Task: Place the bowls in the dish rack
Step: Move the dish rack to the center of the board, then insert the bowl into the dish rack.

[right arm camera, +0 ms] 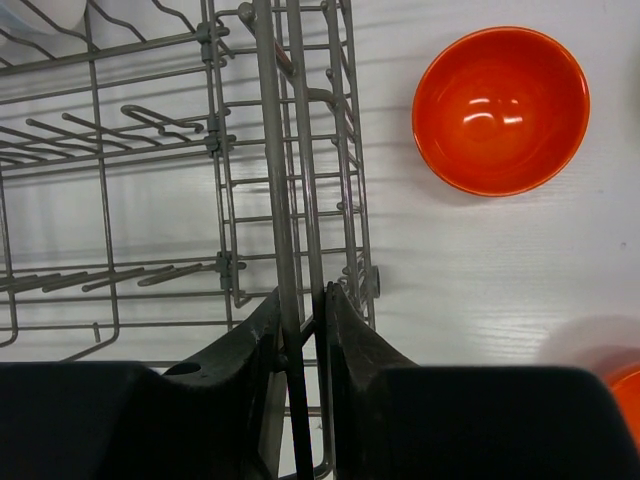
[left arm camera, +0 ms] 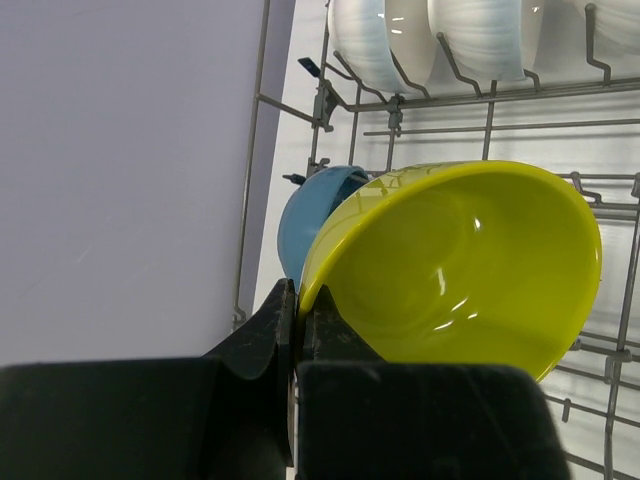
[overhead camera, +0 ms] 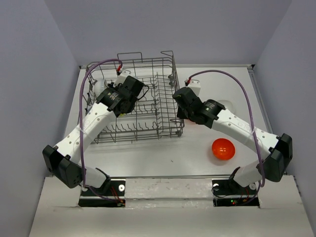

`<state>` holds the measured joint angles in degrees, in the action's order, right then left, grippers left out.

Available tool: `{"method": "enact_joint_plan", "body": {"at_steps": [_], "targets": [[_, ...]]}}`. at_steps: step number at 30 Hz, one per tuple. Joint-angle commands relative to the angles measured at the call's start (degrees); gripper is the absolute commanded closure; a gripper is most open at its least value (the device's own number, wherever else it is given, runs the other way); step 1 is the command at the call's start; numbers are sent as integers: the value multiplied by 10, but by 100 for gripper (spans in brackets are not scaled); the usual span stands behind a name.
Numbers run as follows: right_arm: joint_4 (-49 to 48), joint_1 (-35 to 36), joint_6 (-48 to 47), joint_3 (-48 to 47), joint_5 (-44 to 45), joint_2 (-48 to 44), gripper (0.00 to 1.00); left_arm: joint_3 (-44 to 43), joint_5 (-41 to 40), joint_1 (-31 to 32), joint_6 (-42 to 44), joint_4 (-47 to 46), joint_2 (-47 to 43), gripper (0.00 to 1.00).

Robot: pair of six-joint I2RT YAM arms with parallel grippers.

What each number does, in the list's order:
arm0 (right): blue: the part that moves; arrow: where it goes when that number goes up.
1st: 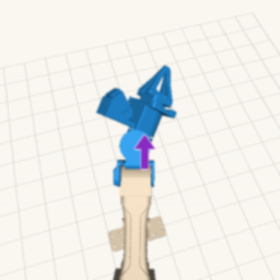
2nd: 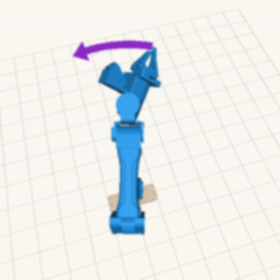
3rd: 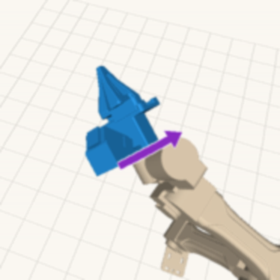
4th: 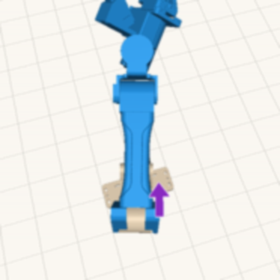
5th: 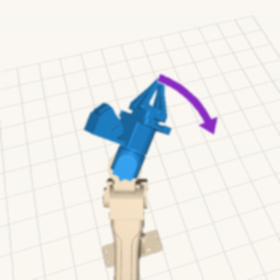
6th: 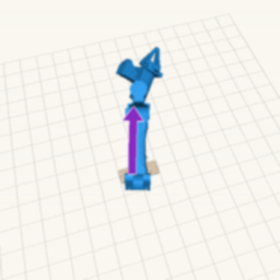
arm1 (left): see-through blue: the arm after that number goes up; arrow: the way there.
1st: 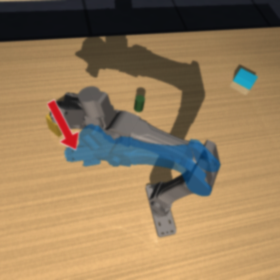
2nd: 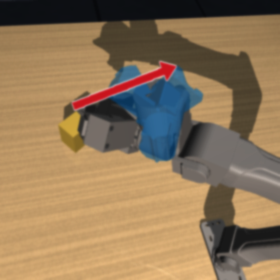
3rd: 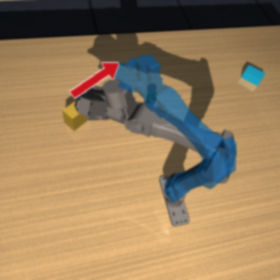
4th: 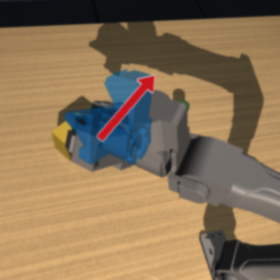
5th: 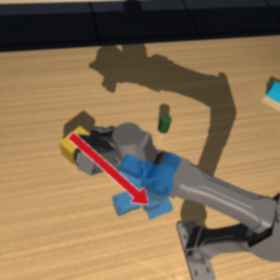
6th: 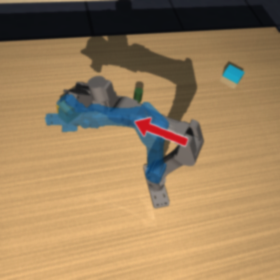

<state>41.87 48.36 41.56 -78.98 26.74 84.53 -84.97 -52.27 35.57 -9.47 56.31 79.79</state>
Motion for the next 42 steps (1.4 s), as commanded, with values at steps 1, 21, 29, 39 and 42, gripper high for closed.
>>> {"method": "enact_joint_plan", "body": {"at_steps": [1,21,29,39,42], "targets": [[-111,0,105,16,-17,59,99,-5,-18,3,9,-13,-15,100],[-115,-12,66,27,-10,9,99,28,-118,-30,17,-5,0,100],[-105,-12,39,9,-26,-7,87,31,-171,-66,14,6,14,100],[-88,-12,11,-35,-43,-28,73,29,-216,-74,-7,38,45,100],[-87,-12,5,-40,-53,-36,66,40,-219,-73,-5,37,53,100]]}}
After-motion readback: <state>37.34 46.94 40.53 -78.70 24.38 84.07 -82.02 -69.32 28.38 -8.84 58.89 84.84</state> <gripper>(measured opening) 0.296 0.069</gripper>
